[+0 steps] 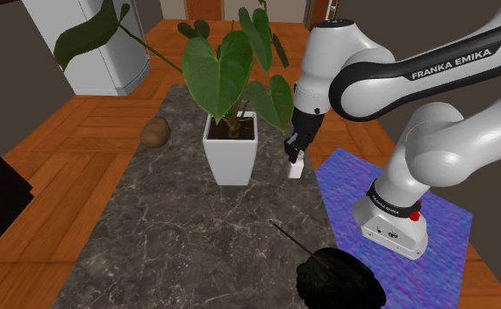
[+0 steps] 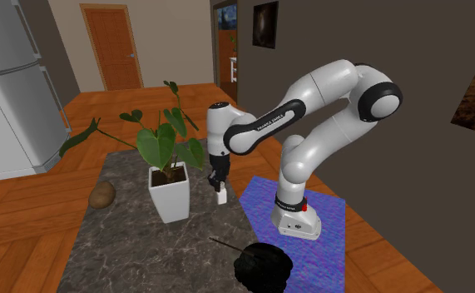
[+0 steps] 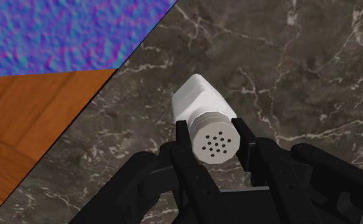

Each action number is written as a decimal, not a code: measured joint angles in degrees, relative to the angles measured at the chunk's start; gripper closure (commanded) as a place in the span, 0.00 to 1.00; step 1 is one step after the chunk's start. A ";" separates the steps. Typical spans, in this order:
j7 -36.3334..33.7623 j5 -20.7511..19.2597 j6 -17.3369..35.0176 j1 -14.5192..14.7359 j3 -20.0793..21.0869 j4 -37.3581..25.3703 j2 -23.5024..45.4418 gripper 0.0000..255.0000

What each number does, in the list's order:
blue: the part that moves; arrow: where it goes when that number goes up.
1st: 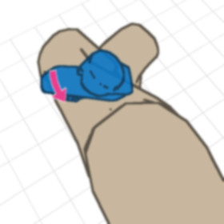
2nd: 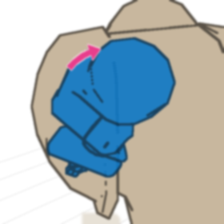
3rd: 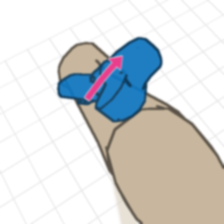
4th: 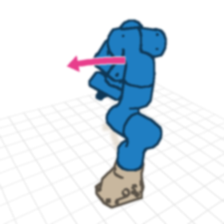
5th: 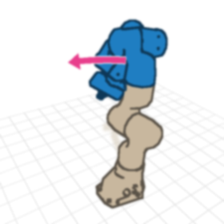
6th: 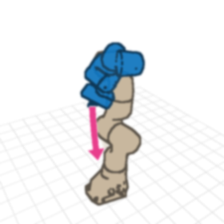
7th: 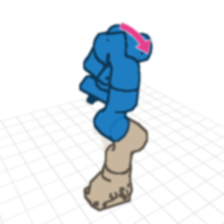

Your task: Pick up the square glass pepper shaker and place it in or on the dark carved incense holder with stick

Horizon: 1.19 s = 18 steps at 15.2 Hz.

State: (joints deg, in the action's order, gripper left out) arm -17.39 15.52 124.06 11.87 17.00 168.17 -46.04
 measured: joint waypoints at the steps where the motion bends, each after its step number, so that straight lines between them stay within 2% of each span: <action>1: -0.10 -0.14 -0.76 -0.06 -0.07 -0.57 -0.21 1.00; 18: -0.51 -3.22 -16.21 -1.32 -2.99 -10.94 -5.37 1.00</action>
State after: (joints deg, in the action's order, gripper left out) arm -17.90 12.30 107.85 10.54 14.01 157.23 -51.41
